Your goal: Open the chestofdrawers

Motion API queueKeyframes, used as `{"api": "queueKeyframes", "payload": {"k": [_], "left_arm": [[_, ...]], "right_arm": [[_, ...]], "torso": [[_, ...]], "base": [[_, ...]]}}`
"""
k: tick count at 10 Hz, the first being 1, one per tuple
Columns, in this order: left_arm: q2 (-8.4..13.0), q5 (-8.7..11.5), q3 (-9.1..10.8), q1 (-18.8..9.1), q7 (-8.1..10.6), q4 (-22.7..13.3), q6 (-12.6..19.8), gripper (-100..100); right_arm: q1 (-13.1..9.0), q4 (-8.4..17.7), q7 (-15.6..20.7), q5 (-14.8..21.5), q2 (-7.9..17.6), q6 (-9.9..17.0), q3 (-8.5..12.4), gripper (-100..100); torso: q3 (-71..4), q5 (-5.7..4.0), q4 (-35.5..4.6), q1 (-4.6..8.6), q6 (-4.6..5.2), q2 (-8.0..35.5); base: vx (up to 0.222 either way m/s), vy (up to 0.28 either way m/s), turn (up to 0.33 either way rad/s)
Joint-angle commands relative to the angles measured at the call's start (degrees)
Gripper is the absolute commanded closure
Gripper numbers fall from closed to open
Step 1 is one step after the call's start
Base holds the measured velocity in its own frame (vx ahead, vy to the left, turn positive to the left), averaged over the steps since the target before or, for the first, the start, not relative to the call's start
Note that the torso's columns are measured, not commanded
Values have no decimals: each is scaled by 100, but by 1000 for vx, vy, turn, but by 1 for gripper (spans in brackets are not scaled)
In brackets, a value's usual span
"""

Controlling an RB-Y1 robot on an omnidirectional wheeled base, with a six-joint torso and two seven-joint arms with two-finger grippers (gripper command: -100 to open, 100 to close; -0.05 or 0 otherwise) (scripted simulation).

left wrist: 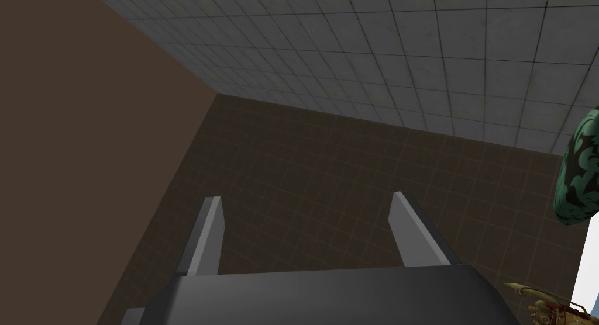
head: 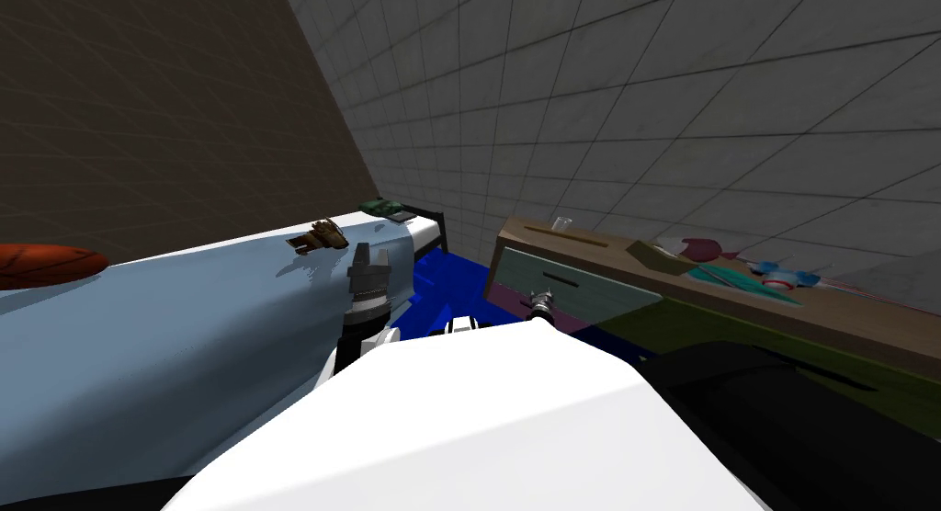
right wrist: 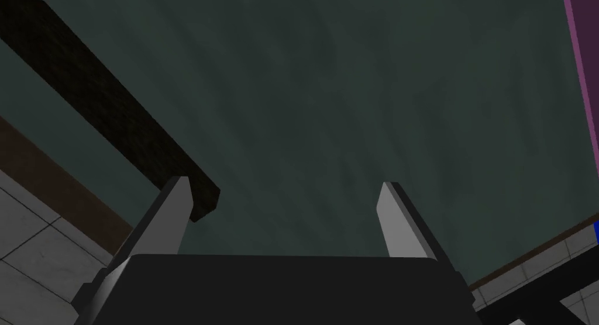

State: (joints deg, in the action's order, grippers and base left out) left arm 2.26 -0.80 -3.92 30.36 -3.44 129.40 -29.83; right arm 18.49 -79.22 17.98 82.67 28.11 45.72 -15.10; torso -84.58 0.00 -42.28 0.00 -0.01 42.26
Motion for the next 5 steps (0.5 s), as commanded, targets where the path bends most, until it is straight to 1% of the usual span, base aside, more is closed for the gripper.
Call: {"api": "queueKeyframes", "payload": {"k": [1,2,3,5], "left_arm": [[0,0,0,1,0,0,0,0],[0,0,0,0,0,0,0,0],[0,0,0,1,0,0,0,0],[0,0,0,0,0,0,0,0]], "right_arm": [[-99,333,145,362,94,422,-68,-100],[-99,333,145,362,94,442,-68,-100],[-124,488,201,549,181,636,-98,-100],[-165,743,295,865,349,961,-149,-100]], "torso": [[1,0,0,1,4,2],[1,0,-1,0,0,2],[2,0,-1,0,3,4],[1,0,0,0,0,1]], "base": [[8,1,120],[7,-1,63],[8,1,106],[10,0,178]]}}
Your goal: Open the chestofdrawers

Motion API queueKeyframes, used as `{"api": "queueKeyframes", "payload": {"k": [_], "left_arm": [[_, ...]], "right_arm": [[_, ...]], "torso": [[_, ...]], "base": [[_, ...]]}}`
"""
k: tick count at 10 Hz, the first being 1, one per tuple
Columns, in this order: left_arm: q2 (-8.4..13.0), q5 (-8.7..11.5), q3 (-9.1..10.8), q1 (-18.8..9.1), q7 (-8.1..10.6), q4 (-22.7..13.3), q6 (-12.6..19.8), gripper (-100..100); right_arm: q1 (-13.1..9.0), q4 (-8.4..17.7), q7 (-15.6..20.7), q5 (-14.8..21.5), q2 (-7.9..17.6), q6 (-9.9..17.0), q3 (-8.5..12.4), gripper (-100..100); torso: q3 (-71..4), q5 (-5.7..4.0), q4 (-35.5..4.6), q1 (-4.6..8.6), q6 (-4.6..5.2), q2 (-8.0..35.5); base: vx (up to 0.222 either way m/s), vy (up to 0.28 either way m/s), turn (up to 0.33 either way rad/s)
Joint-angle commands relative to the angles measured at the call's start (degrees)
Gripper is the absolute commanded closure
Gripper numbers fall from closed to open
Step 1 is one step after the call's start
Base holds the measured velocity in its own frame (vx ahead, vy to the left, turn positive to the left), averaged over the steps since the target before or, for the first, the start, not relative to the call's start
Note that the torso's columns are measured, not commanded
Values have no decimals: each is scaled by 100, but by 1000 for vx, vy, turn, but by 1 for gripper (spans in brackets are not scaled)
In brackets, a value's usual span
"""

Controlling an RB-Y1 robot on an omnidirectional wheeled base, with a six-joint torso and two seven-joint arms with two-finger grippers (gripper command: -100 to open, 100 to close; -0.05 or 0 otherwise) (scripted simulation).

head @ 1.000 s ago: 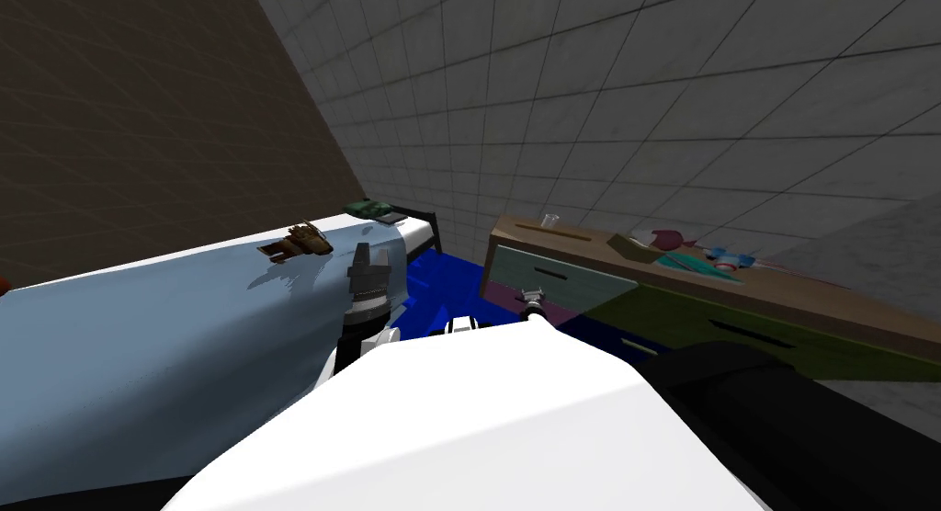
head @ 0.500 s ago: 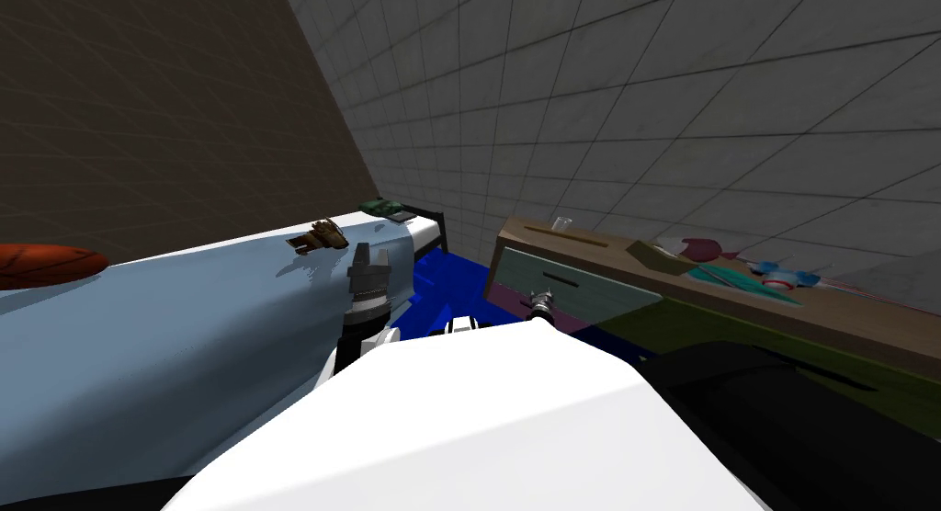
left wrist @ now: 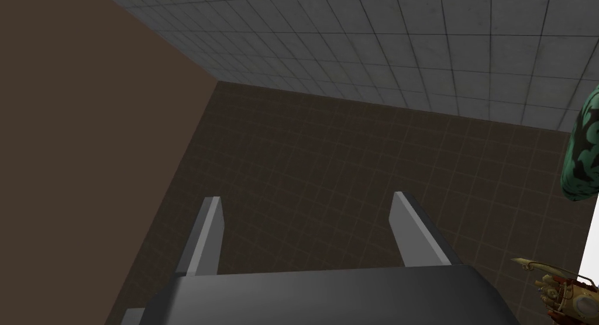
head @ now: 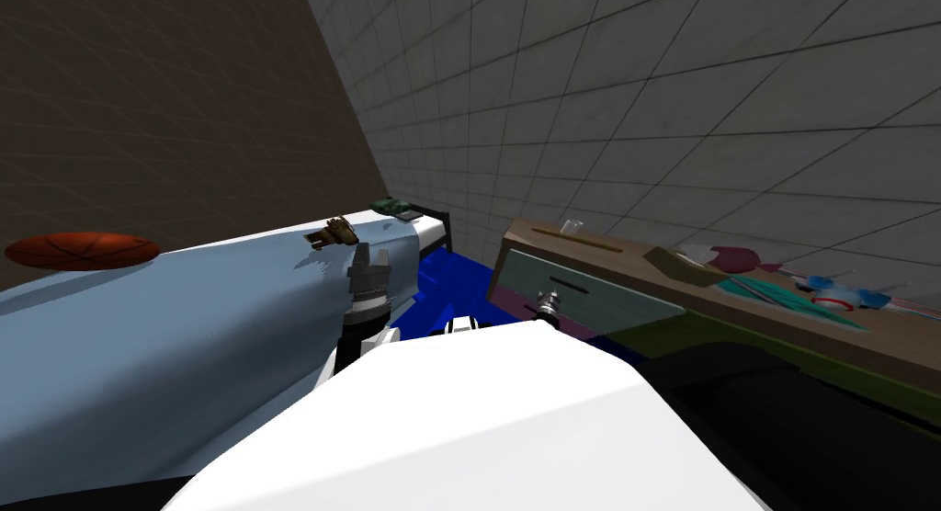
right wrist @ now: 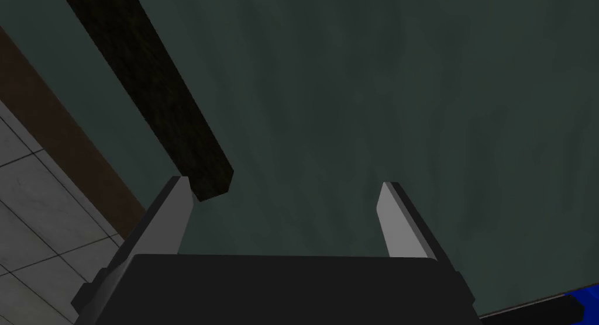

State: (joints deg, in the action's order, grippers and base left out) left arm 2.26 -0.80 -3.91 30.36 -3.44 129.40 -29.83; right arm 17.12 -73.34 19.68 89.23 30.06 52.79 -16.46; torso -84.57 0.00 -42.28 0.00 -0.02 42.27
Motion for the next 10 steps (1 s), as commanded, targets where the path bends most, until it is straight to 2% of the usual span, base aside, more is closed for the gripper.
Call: {"api": "queueKeyframes", "payload": {"k": [1,3,5,6,10], "left_arm": [[0,0,0,0,0,0,0,0],[0,0,0,0,0,0,0,0],[0,0,0,1,0,0,0,0],[0,0,0,1,0,0,0,0],[-1,0,-1,-1,0,0,0,0]], "right_arm": [[-44,253,162,336,230,383,-33,-100],[-65,389,216,519,347,568,-62,-100],[-69,360,205,467,322,517,-51,-100],[-68,358,205,466,321,515,-50,100],[16,182,242,465,387,467,-62,100]], "torso": [[-1,1,0,0,2,0],[0,0,0,0,3,2],[2,0,0,0,3,3],[2,0,-1,0,2,3],[13,5,-6,-15,2,21]], "base": [[11,-2,116],[9,1,90],[2,0,7],[0,0,0],[-105,113,-41]]}}
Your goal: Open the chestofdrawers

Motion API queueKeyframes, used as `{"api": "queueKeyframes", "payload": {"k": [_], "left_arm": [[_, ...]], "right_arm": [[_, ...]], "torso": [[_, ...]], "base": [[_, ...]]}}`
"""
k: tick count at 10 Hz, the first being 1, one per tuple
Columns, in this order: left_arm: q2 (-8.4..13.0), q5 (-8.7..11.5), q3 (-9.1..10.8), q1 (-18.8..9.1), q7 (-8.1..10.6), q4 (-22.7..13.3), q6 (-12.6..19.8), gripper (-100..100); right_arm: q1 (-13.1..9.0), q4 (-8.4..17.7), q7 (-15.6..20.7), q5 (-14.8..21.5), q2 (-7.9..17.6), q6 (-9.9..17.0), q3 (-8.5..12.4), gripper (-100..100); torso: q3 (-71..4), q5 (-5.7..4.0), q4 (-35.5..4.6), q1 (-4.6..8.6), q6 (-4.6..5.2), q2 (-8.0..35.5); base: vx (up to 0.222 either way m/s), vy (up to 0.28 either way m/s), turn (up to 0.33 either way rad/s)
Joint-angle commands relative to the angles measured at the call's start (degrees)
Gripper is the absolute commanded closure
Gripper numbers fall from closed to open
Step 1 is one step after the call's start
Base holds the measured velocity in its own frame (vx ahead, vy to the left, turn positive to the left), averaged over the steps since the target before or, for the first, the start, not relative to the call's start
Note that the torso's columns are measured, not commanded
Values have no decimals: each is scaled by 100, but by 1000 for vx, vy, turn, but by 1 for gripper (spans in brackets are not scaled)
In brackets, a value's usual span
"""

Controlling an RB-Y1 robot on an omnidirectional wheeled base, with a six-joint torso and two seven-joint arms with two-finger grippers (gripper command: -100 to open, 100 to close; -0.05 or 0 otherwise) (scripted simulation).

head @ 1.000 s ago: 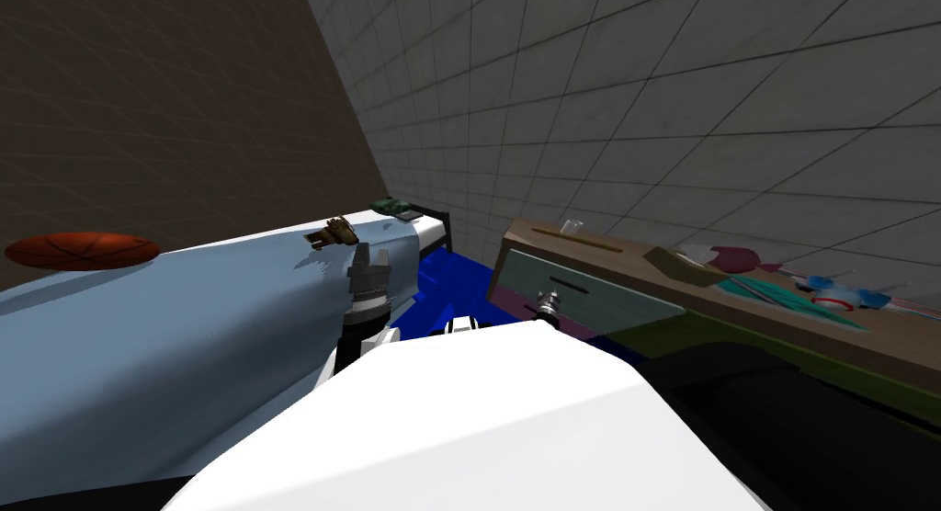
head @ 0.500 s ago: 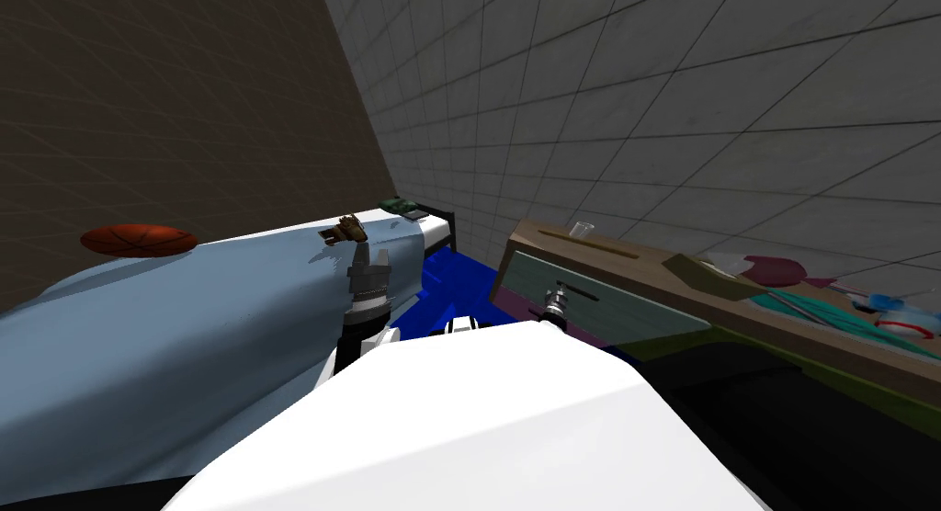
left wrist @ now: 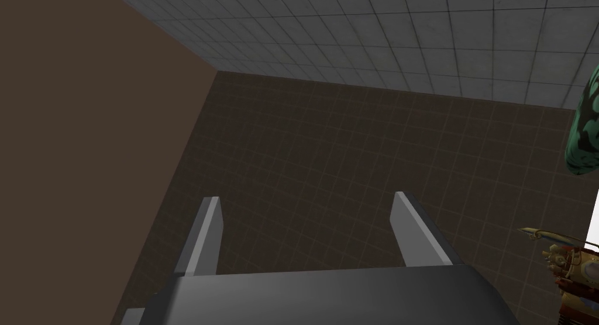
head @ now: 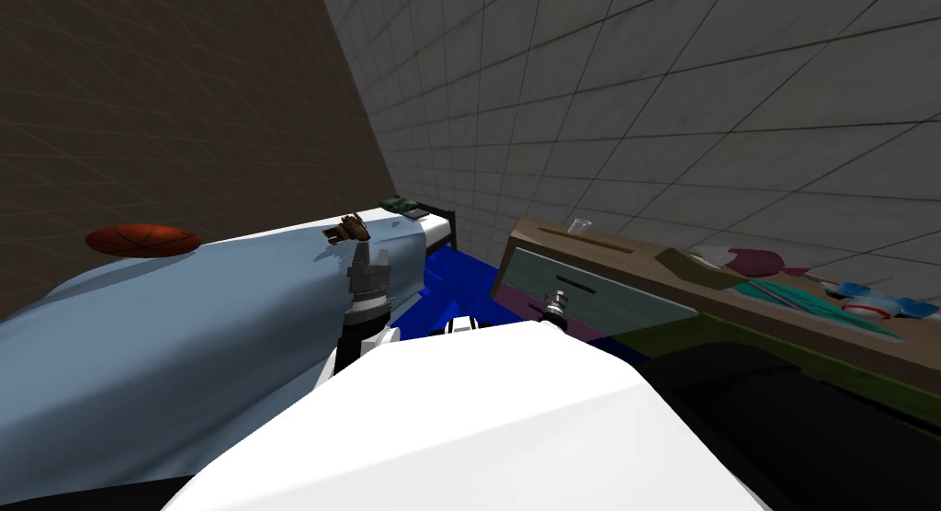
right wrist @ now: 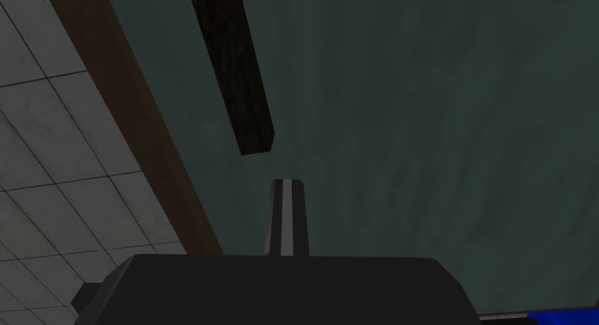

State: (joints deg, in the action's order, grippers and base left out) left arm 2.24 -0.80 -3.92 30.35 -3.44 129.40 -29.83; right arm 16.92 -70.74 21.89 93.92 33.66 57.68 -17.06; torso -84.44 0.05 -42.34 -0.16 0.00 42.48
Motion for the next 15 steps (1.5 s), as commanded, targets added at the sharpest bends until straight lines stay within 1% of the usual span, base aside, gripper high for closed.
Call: {"api": "queueKeyframes", "payload": {"k": [1,2,3,4,9,15], "left_arm": [[0,0,0,0,0,0,0,0],[0,0,0,0,0,0,0,0],[1,0,1,1,0,0,0,0],[2,0,1,1,0,0,0,0],[2,0,2,2,0,0,0,0],[2,0,2,2,0,0,0,0]], "right_arm": [[57,-122,31,-4,43,-35,-5,100],[45,-99,28,-5,32,-26,-3,100],[-36,-116,19,-150,95,-197,46,-100],[-88,-119,10,-239,131,-299,77,-100],[-351,-145,-31,-690,321,-819,235,-100],[-637,-174,-75,-1179,528,-1384,405,-100]], "torso": [[-8,-2,4,2,0,-12],[-11,-3,5,9,0,-15],[-24,-11,11,41,-2,-41],[-32,-17,14,57,-2,-50],[-12,-2,5,7,0,-18],[-13,-5,6,15,0,-19]], "base": [[-148,162,-48],[-73,74,-17],[-32,1,24],[-25,-33,26],[-21,-38,21],[-25,-26,20]]}}
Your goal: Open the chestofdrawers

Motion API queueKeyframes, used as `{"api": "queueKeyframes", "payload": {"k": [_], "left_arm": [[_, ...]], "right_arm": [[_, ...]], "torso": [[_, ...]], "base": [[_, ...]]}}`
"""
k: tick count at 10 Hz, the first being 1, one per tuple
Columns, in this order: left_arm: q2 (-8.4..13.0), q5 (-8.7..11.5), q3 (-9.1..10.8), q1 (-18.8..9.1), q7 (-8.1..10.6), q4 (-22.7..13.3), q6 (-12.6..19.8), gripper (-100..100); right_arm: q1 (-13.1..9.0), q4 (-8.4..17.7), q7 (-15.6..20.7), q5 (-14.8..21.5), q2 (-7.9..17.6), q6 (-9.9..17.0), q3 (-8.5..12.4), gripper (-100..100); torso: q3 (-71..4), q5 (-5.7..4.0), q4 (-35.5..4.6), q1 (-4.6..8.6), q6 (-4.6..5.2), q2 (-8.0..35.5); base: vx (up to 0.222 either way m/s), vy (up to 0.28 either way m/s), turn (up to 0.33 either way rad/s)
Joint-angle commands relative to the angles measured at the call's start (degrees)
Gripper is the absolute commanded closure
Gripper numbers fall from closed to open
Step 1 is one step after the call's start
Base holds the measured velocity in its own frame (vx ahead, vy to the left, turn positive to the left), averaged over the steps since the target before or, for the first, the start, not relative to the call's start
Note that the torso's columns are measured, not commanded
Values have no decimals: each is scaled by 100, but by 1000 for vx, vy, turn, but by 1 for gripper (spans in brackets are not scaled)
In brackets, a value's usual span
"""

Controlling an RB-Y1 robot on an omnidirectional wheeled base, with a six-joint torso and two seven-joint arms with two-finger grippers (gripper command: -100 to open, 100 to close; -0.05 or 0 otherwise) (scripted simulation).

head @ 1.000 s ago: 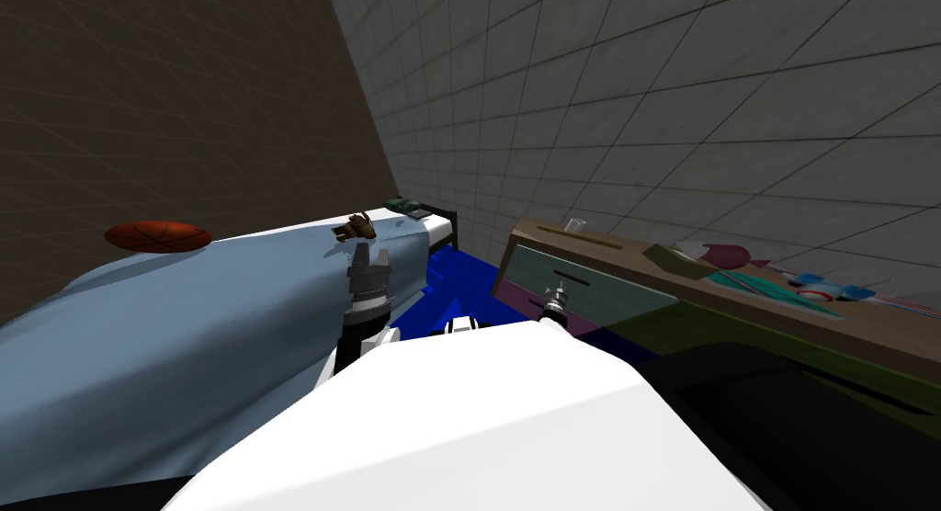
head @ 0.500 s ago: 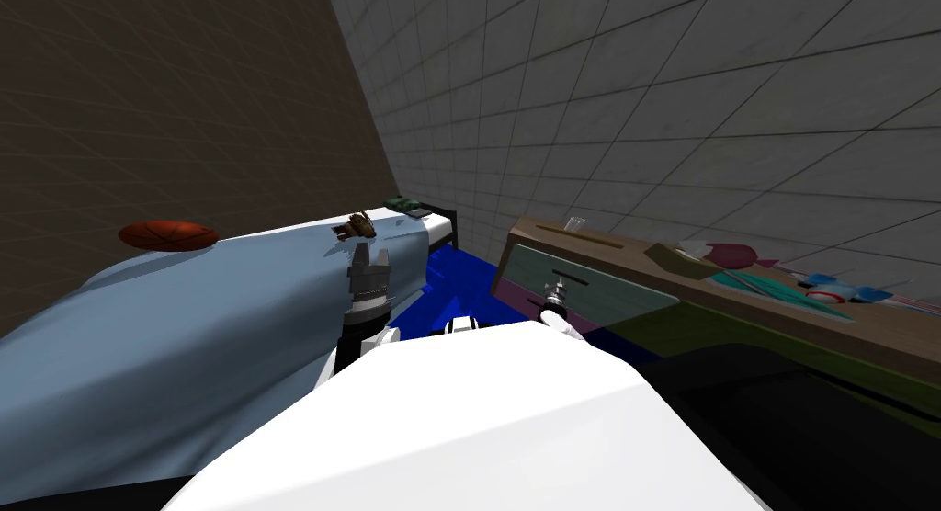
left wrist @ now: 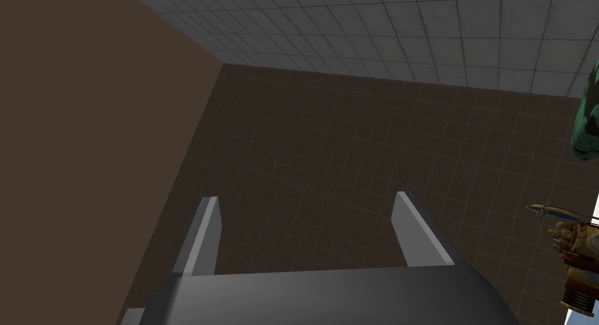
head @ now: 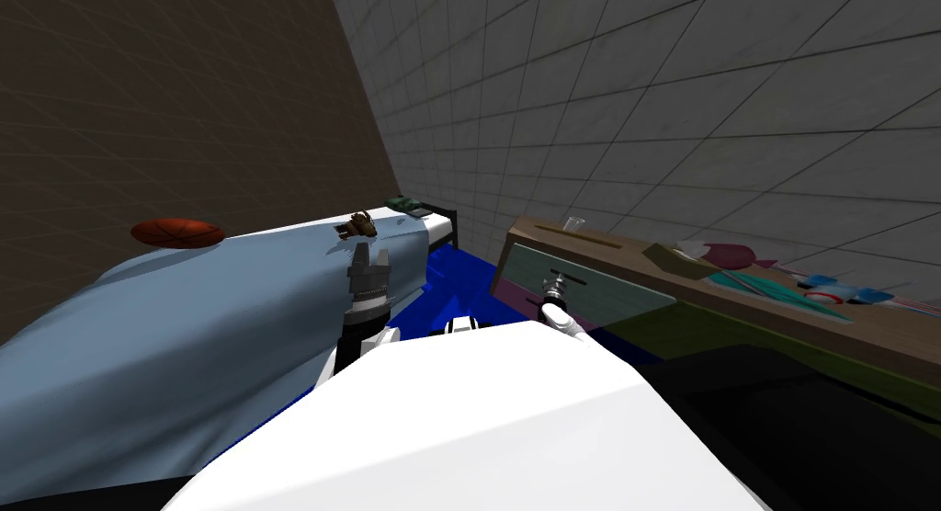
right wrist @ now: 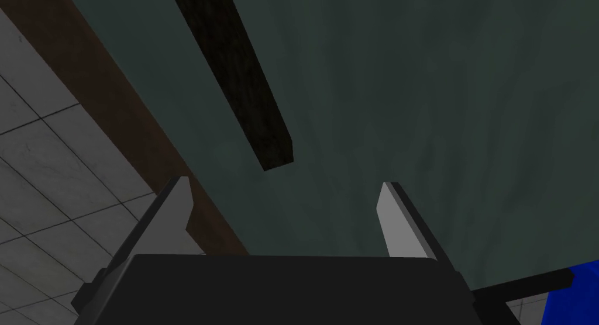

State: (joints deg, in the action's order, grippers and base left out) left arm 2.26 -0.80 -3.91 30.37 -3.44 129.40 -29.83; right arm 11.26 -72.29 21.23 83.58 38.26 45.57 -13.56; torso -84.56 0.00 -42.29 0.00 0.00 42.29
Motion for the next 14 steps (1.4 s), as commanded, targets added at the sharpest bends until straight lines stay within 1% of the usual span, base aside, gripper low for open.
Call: {"api": "queueKeyframes", "payload": {"k": [1,5,6,7,8,11,13,14], "left_arm": [[0,0,0,0,0,0,0,0],[0,0,0,0,0,0,0,0],[0,0,0,0,0,0,0,0],[0,0,0,0,0,0,0,0],[0,0,0,0,0,0,0,0],[-2,0,-1,-1,0,0,0,0],[-2,0,-2,-2,0,0,0,0],[-2,0,-2,-2,0,0,0,0]], "right_arm": [[-126,-26,-18,-238,109,-282,88,-100],[-341,-51,-51,-605,266,-707,217,-100],[-310,-56,-38,-553,237,-631,196,-100],[-314,-61,-31,-564,239,-650,200,-100],[-313,-61,-32,-563,239,-648,200,100],[-291,-140,-9,-588,278,-692,198,100],[-276,-192,7,-605,303,-722,197,100],[-279,-175,-3,-597,298,-712,198,100]], "torso": [[0,0,0,0,0,0],[1,0,0,0,0,2],[0,1,0,-3,0,-1],[-3,1,2,-6,1,-5],[-4,2,2,-6,0,-6],[15,8,-7,-28,0,24],[9,5,-4,-17,0,13],[3,1,-1,1,0,5]], "base": [[-21,-30,23],[-29,-34,21],[-11,-13,5],[0,0,0],[0,0,0],[-102,102,-39],[-150,161,-41],[-78,67,-13]]}}
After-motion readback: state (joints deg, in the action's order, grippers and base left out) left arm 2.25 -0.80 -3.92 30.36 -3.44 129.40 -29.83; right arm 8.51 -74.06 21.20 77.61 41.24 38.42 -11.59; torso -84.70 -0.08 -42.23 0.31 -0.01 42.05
